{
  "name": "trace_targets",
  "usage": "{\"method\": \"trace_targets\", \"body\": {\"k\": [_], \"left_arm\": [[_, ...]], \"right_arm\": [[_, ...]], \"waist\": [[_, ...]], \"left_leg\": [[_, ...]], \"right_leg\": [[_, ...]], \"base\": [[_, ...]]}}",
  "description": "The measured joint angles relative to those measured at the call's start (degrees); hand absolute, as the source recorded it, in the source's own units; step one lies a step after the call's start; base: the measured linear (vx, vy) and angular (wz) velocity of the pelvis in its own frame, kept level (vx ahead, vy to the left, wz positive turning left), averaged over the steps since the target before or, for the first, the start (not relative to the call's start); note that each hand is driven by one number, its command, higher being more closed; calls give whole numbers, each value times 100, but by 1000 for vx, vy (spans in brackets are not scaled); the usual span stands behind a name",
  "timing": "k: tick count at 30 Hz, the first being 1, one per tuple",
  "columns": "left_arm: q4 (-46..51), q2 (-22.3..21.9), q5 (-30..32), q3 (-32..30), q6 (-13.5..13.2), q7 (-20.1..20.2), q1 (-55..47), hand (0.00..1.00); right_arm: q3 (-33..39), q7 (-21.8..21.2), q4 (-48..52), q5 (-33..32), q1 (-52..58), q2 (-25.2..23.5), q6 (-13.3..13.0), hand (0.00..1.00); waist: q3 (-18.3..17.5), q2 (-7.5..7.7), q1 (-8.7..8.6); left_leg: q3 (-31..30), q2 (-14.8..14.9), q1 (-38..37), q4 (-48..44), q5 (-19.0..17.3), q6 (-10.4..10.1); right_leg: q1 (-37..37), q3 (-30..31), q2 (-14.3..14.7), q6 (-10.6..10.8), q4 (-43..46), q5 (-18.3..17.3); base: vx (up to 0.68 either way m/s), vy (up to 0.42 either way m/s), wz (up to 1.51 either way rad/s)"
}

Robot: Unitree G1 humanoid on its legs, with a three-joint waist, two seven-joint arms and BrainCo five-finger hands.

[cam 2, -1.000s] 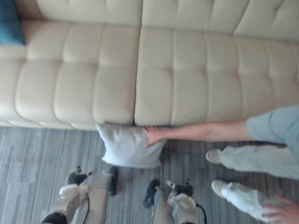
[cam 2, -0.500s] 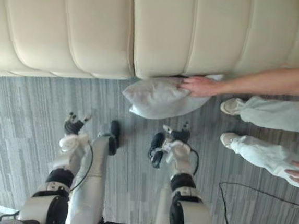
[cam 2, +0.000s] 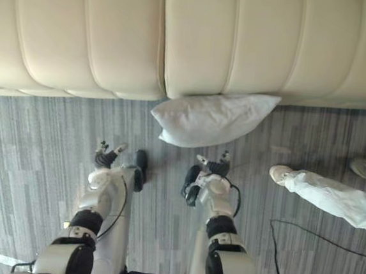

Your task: Pick up cushions and gather them together orderly.

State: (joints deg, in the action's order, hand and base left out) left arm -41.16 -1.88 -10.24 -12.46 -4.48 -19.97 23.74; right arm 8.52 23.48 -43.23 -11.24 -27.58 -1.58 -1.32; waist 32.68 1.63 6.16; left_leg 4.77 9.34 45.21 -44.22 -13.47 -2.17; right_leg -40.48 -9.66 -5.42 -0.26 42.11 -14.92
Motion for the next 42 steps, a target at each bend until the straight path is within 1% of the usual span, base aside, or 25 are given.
{"method": "trace_targets", "body": {"k": [1,3,6,7,9,10,12,13,14,15,16,17,18,20,21,23,24,26,28,32,38,42], "left_arm": [[3,7,4,3,4,10,-133,0],[11,1,4,8,5,24,-235,0],[37,-6,14,186,22,188,-677,0],[40,-7,14,196,23,191,-694,0],[84,0,22,338,28,341,-994,0],[84,17,37,387,33,413,-1147,0],[33,95,66,519,44,482,-1429,0],[-6,104,72,526,45,526,-1474,0],[-137,107,129,536,68,582,-1578,0],[-196,104,134,536,83,603,-1624,0],[-371,97,184,534,109,668,-1790,0],[-417,96,207,532,109,672,-1843,0],[-572,73,293,481,113,685,-2074,0],[-637,69,340,447,112,701,-2179,0],[-732,62,425,438,115,783,-2262,0],[-938,73,576,369,140,801,-2303,0],[-968,64,604,327,149,804,-2308,0],[-1084,56,709,231,158,812,-2387,0],[-1144,61,797,199,159,819,-2427,0],[-1276,51,868,45,158,897,-2499,0],[-1355,66,1021,44,157,901,-2510,0],[-1354,73,1022,44,155,908,-2510,0]], "right_arm": [[-65,-19,49,-1,168,-23,-14,0],[-114,-46,190,-1,345,-35,-16,0],[-229,-152,380,2,937,-31,-40,0],[-231,-156,386,2,959,-31,-40,0],[-233,-262,404,5,1300,-35,-39,0],[-228,-300,404,6,1498,-42,-38,0],[-224,-379,401,7,1852,-75,-32,0],[-206,-397,400,9,1948,-74,-32,0],[-133,-456,382,13,2192,-68,-29,0],[-98,-476,371,13,2292,-68,-28,0],[14,-514,305,18,2572,-74,-27,0],[38,-530,277,24,2653,-74,-27,0],[102,-574,67,153,2930,-72,-19,0],[154,-627,-52,231,3039,-87,-22,0],[231,-700,-172,281,3118,-109,-2,0],[268,-788,-354,419,3181,-119,36,0],[268,-805,-382,459,3197,-119,38,0],[280,-903,-555,523,3266,-157,76,0],[359,-971,-564,597,3277,-190,85,0],[482,-1010,-778,668,3267,-240,87,0],[482,-1070,-903,668,3241,-239,75,0],[480,-1107,-950,668,3220,-238,84,0]], "waist": [[-4,7,-3],[-5,9,-3],[-24,37,-30],[-24,38,-30],[-55,86,-40],[-89,141,-41],[-217,287,-39],[-279,306,-34],[-511,325,-35],[-635,333,-40],[-997,322,-66],[-1099,320,-69],[-1536,305,-87],[-1702,293,-88],[-1884,269,-88],[-2081,200,-99],[-2111,188,-101],[-2284,113,-111],[-2357,78,-112],[-2567,48,-112],[-2616,61,-119],[-2630,82,-125]], "left_leg": [[27,-10,-254,185,48,-22],[48,-14,-452,341,89,-40],[97,-86,-1251,873,224,-74],[98,-88,-1274,891,226,-75],[134,-124,-1735,1220,295,-102],[156,-147,-1976,1423,353,-111],[232,-180,-2373,1765,426,-138],[238,-182,-2455,1840,429,-143],[244,-194,-2567,1929,460,-169],[245,-198,-2582,1951,461,-169],[254,-197,-2715,2062,461,-169],[258,-195,-2779,2112,461,-169],[297,-205,-3054,2326,461,-169],[346,-209,-3236,2435,461,-170],[400,-228,-3406,2546,461,-170],[419,-268,-3587,2669,461,-170],[421,-276,-3622,2700,461,-170],[436,-302,-3820,2818,461,-170],[475,-303,-3973,2882,462,-170],[579,-300,-4168,3019,481,-161],[714,-311,-4348,3113,496,-137],[864,-308,-4344,3102,500,-114]], "right_leg": [[225,-10,4,-24,-142,26],[417,-28,9,-24,-274,55],[1170,-59,14,-18,-724,130],[1191,-60,14,-18,-742,132],[1616,-68,19,-12,-1010,175],[1834,-78,21,-5,-1170,196],[2181,-73,48,19,-1476,261],[2268,-79,59,21,-1555,278],[2397,-99,61,29,-1701,306],[2427,-105,64,32,-1747,308],[2598,-115,77,82,-1942,339],[2674,-116,84,98,-2022,353],[2997,-118,102,131,-2353,428],[3205,-117,105,168,-2511,471],[3381,-94,105,186,-2666,510],[3578,-84,85,232,-2838,553],[3611,-85,79,242,-2860,560],[3823,-94,68,264,-3012,600],[3973,-85,71,259,-3103,626],[4087,-16,93,269,-3264,712],[4252,106,97,295,-3477,859],[4178,258,92,310,-3525,914]], "base": [[24,-54,1],[26,-44,3],[57,-39,7],[69,-29,3],[58,-27,4],[72,-31,3],[93,-27,-4],[96,-17,-4],[88,-6,1],[139,2,3],[138,7,3],[214,16,1],[178,22,-2],[151,31,-5],[115,36,-8],[82,34,-3],[51,31,2],[36,27,1],[11,12,-6],[-23,3,-12],[-31,23,-12],[-41,29,-13]]}}
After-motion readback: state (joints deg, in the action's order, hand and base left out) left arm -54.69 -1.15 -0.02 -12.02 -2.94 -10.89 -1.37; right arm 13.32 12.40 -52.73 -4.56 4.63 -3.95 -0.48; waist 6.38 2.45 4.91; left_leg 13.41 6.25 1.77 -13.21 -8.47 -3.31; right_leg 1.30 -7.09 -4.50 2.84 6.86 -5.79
